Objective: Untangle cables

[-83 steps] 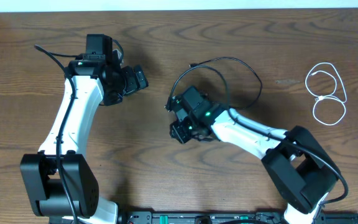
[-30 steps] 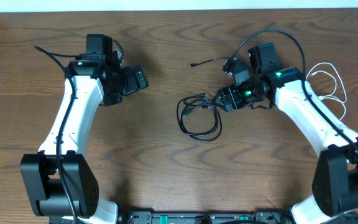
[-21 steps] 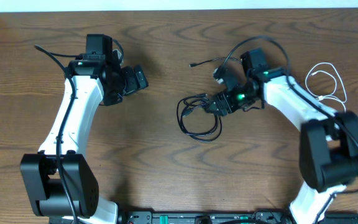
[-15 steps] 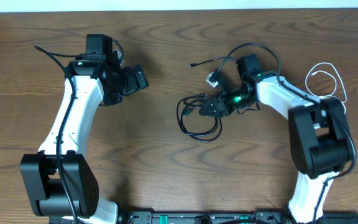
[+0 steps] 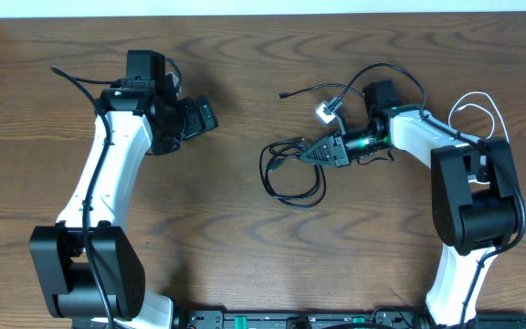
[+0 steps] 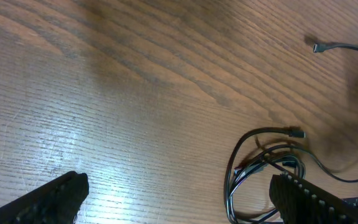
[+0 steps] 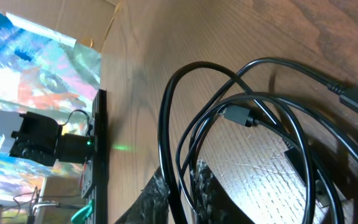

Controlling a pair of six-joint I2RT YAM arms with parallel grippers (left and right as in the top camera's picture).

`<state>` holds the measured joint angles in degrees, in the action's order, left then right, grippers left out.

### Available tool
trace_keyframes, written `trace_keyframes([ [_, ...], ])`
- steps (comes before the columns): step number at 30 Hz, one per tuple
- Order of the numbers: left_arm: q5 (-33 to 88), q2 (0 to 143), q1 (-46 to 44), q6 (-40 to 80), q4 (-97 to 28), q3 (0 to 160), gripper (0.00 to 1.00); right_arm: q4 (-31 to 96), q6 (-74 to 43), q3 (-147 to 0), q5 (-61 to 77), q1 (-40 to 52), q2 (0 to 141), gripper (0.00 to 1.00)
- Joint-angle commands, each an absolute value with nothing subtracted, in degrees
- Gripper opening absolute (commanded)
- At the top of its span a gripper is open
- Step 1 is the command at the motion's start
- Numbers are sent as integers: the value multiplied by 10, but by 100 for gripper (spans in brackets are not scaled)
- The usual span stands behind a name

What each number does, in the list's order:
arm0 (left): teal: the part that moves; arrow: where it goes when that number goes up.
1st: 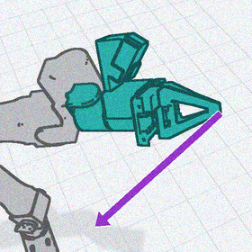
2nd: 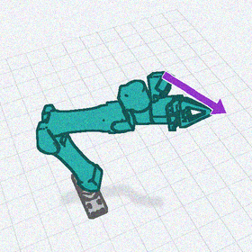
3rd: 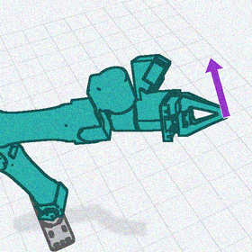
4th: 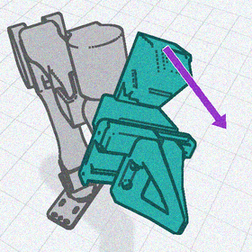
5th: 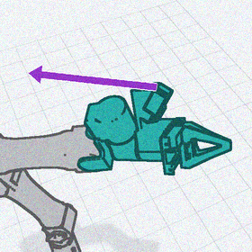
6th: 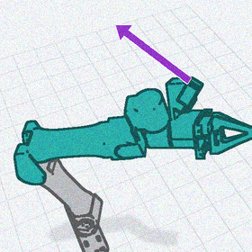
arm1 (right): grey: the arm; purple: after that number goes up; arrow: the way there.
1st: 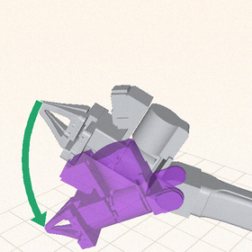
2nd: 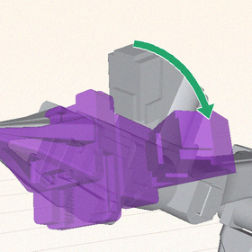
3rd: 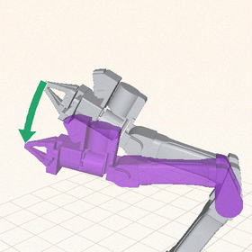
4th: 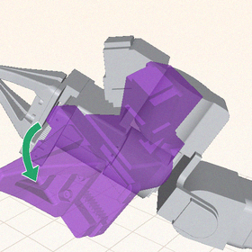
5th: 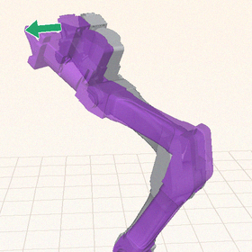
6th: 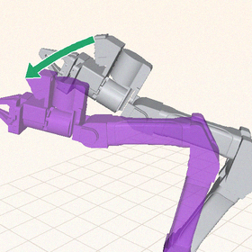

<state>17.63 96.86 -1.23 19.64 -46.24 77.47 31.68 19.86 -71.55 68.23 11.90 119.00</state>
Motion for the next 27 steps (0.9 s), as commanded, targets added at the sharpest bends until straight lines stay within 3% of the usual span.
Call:
trace_keyframes([
  [1, 168, 971, -11, 195, -464, 771, 98, 317, 209, -715, 707, 121, 1187, 7],
  [5, 168, 971, -11, 195, -464, 771, 98, 317, 209, -715, 707, 121, 1187, 8],
  [8, 168, 971, -11, 195, -464, 771, 98, 317, 209, -715, 707, 121, 1187, 17],
  [10, 168, 971, -11, 195, -464, 771, 98, 317, 209, -715, 704, 121, 1187, 17],
  [21, 168, 971, -11, 195, -464, 771, 98, 317, 209, -715, 690, 154, 1187, 11],
  [24, 168, 971, -11, 195, -464, 771, 98, 314, 209, -715, 689, 159, 1187, 1],
  [27, 168, 971, -11, 195, -464, 771, 98, 315, 208, -715, 690, 159, 1187, 1],
])
